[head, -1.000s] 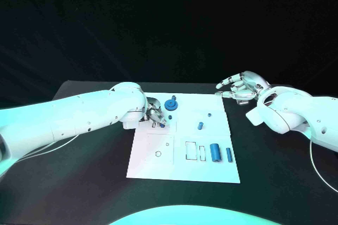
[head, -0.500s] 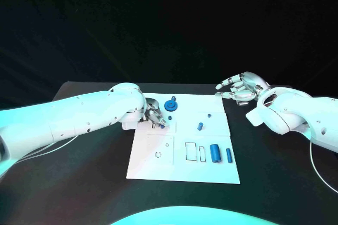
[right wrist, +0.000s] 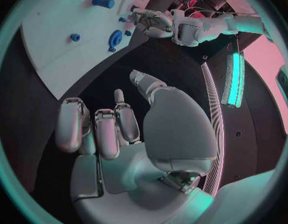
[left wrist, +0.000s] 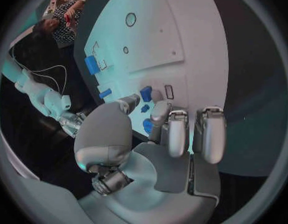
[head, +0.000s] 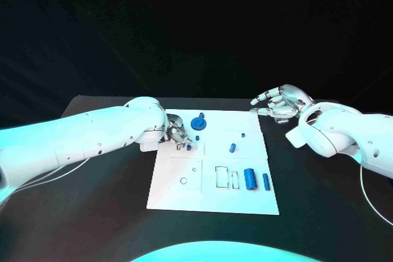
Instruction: Assemble the parts on the task board
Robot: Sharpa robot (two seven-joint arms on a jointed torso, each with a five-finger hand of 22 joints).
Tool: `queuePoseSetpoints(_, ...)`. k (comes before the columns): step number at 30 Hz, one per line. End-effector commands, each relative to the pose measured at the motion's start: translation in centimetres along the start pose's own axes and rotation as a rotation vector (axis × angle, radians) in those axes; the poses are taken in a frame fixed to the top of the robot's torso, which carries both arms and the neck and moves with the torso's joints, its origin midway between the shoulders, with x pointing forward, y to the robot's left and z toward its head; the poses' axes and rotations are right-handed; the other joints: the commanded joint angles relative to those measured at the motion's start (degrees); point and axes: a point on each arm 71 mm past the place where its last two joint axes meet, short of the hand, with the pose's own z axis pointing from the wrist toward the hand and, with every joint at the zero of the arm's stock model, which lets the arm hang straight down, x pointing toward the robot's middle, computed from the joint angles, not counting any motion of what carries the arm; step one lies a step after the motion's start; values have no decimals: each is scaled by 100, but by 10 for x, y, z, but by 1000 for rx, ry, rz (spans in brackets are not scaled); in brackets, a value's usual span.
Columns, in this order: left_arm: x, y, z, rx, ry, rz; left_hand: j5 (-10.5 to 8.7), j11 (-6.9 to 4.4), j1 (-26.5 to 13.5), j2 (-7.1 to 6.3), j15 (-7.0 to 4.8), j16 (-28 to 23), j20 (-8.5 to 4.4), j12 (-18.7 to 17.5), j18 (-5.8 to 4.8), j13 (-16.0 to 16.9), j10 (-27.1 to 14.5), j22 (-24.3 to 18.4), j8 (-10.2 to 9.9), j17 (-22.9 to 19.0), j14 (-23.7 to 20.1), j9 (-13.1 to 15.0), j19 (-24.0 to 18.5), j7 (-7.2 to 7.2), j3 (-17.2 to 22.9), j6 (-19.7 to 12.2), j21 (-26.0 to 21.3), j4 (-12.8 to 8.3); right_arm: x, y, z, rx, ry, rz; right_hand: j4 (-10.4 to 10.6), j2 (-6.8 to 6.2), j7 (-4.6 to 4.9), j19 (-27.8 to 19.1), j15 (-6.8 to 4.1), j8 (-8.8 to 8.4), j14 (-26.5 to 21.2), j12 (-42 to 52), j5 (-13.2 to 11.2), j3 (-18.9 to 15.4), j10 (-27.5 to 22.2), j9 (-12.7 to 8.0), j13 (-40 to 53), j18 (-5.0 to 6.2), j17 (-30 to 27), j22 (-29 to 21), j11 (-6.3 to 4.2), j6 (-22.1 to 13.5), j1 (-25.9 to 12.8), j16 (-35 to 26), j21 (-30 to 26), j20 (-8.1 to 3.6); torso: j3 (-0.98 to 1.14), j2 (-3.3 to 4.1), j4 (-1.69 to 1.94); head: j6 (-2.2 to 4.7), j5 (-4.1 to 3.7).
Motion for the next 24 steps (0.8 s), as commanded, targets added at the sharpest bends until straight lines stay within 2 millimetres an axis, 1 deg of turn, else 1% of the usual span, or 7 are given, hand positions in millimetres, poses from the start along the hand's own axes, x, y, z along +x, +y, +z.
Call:
queuePoseSetpoints(1, -2, -3, -3, 34, 8, -74, -25, -13, -17, -72, -47, 21, -48, -2, -71, -43, 5, 1038, -14, 1510, 595, 10, 432, -4, -120, 39, -7, 46, 1, 1, 0, -13, 14, -6, 14, 46, 5, -44, 22, 25, 344, -20, -3, -26, -40, -6, 104, -16, 963, 527, -20, -40, -8, -18, -25, 12, -2, -7, 2, 10, -3)
queuePoseSetpoints(7, -15, -4, -13, 73, 0, -161, -23, 9, -17, -60, -33, 21, -43, -132, -64, -238, -150, 1002, -62, 1510, 595, 15, 417, 21, -273, -46, -25, 55, -1, 0, 1, -10, 10, -8, 14, 46, 5, -44, 22, 25, 344, -20, -3, -26, -40, -6, 104, -16, 963, 527, -20, -40, -8, -18, -25, 12, 8, -15, 11, 48, -2)
queuePoseSetpoints(10, -26, -2, -18, 78, -21, -177, -16, 77, 74, -6, 21, 21, -6, -259, -53, -424, -322, 951, -242, 1510, 595, -56, 395, 98, -408, -233, -51, 51, -1, -1, 1, -9, 8, -9, 14, 46, 5, -44, 22, 25, 344, -20, -3, -26, -40, -6, 104, -16, 963, 527, -20, -40, -8, -18, -25, 12, 11, -15, 10, 66, 9)
queuePoseSetpoints(12, -34, 0, -21, 74, -35, -176, -12, 155, 270, 61, 90, 21, 54, -359, -35, -585, -478, 861, -455, 1510, 595, -177, 357, 190, -526, -357, -96, 48, -1, -1, 1, -9, 8, -9, 14, 46, 5, -44, 22, 25, 344, -20, -3, -26, -40, -6, 104, -16, 963, 527, -20, -40, -8, -18, -25, 12, 9, -8, 3, 79, 13)
queuePoseSetpoints(14, -44, 4, -23, 63, -53, -169, -11, 250, 427, 123, 173, 21, 125, -372, -29, -635, -531, 835, -767, 1510, 595, -390, 345, 299, -637, -506, -111, 52, -2, -1, 1, -8, 7, -10, 14, 46, 5, -44, 22, 25, 344, -20, -3, -26, -40, -6, 104, -16, 963, 527, -20, -40, -8, -18, -25, 12, 10, -5, 4, 85, 12)
queuePoseSetpoints(18, -57, 10, -22, 33, -77, -141, -7, 287, 594, 170, 209, 21, 170, -375, -25, -665, -562, 820, -901, 1510, 595, -516, 337, 338, -709, -475, -120, 37, -2, -1, 1, -8, 6, -11, 14, 46, 5, -44, 22, 25, 344, -20, -3, -26, -40, -6, 104, -16, 963, 527, -20, -40, -8, -18, -25, 12, 7, 2, -3, 109, 21)
queuePoseSetpoints(24, -71, 20, -13, -28, -75, -99, -7, 297, 661, 203, 219, 21, 184, -368, -24, -664, -562, 816, -946, 1510, 595, -564, 335, 349, -728, -456, -123, 37, -2, -1, 0, -9, 6, -12, 25, 51, 3, -45, 21, 25, 345, -29, -8, -33, -41, -6, 99, -16, 964, 528, -21, -44, -14, -18, -26, 12, 3, 12, -8, 113, 55)
